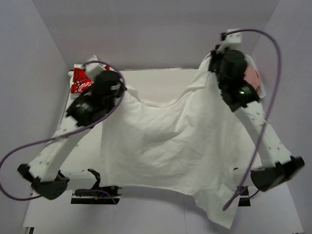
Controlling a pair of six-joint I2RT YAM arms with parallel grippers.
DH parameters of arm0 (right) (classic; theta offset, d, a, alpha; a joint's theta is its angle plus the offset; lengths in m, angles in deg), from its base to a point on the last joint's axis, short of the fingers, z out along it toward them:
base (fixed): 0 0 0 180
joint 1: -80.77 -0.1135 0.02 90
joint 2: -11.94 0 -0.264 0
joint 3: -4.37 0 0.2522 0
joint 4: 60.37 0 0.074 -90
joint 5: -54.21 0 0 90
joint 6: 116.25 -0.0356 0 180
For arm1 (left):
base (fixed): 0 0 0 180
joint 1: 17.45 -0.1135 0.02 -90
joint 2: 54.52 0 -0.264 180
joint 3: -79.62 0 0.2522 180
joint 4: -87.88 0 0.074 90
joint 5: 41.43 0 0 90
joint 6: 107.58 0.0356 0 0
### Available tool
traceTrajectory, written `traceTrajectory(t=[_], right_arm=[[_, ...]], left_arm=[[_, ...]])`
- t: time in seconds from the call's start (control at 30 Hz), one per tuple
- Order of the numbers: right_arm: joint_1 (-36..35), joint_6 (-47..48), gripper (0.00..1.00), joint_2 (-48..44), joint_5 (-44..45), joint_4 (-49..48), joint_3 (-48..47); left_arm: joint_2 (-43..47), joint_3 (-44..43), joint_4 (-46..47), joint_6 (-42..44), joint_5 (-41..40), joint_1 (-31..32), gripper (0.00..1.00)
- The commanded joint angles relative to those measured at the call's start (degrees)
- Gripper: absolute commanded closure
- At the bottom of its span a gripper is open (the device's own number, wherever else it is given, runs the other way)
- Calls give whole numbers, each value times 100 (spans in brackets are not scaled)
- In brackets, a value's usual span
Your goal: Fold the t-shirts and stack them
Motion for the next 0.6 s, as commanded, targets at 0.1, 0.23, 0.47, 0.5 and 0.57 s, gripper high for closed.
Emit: traceTrajectory(t=[0.1, 0.23, 0.47, 0.5, 0.57], right_arm=[[220, -527, 100, 1365, 316, -949, 1167], [440, -984, 100, 2632, 1, -959, 1054], [529, -1161, 10, 4839, -194, 500, -1150], [520, -1118, 10, 4858, -98, 596, -1222], [502, -1126, 10, 4553, -36, 563, -1013]], left_arm=[[-721, 1813, 432, -681, -545, -1072, 100], [-2587, 1895, 988, -409, 806, -2138, 100], [-5337, -1014, 319, 574, 1697, -2606, 13], [-5391, -1085, 433, 732, 1863, -2606, 0], [-5260, -929, 679, 831, 2040, -2606, 0]])
